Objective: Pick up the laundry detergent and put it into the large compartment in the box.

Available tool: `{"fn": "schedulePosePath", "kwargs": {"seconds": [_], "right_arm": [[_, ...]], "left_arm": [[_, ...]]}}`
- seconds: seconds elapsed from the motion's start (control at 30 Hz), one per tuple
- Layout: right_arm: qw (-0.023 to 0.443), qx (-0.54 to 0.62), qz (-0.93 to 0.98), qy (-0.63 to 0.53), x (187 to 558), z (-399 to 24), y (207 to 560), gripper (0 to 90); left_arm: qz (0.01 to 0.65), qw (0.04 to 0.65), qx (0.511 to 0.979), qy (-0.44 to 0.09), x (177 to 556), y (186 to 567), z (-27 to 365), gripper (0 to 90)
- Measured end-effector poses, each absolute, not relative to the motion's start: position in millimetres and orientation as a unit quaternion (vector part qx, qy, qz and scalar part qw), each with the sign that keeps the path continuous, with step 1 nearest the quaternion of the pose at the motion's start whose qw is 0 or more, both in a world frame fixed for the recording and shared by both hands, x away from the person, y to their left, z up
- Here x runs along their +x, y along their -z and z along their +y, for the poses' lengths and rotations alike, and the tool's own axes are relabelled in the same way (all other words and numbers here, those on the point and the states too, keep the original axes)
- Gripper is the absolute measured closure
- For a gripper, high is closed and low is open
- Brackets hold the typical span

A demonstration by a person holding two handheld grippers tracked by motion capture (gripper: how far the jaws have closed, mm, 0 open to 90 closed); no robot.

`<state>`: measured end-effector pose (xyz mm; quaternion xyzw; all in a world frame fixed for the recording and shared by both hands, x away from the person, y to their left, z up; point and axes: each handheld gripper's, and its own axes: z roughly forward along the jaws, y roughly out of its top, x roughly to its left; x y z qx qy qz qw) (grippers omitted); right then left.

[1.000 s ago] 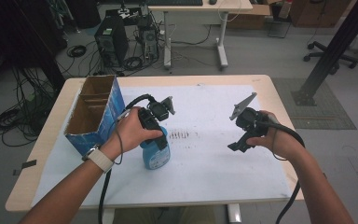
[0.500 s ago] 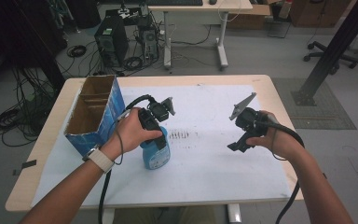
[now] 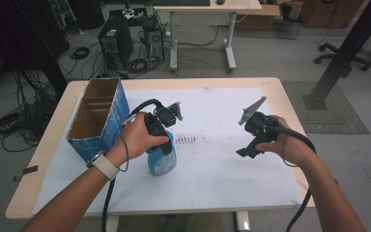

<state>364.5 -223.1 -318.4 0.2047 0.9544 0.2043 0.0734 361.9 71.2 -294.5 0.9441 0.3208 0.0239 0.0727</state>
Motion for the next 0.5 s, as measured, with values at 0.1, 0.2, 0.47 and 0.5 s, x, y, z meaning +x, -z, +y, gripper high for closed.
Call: {"fn": "schedulePosePath", "kwargs": {"seconds": [0.1,0.2,0.47,0.5], "right_arm": [[0.074,0.204,0.955,-0.204,364.3,-223.3,318.2,8.0],[0.074,0.204,0.954,-0.205,364.4,-223.6,317.7,7.9],[0.074,0.207,0.954,-0.205,364.2,-224.2,317.5,8.0],[0.074,0.206,0.954,-0.204,364.2,-224.1,317.8,7.9]], "left_arm": [[0.322,0.076,0.943,-0.025,362.2,294.0,71.6,36.6],[0.326,0.079,0.942,-0.022,363.9,293.5,73.2,36.8],[0.327,0.078,0.941,-0.027,364.3,292.1,72.2,36.9],[0.327,0.079,0.941,-0.029,364.1,291.1,72.2,36.9]]}}
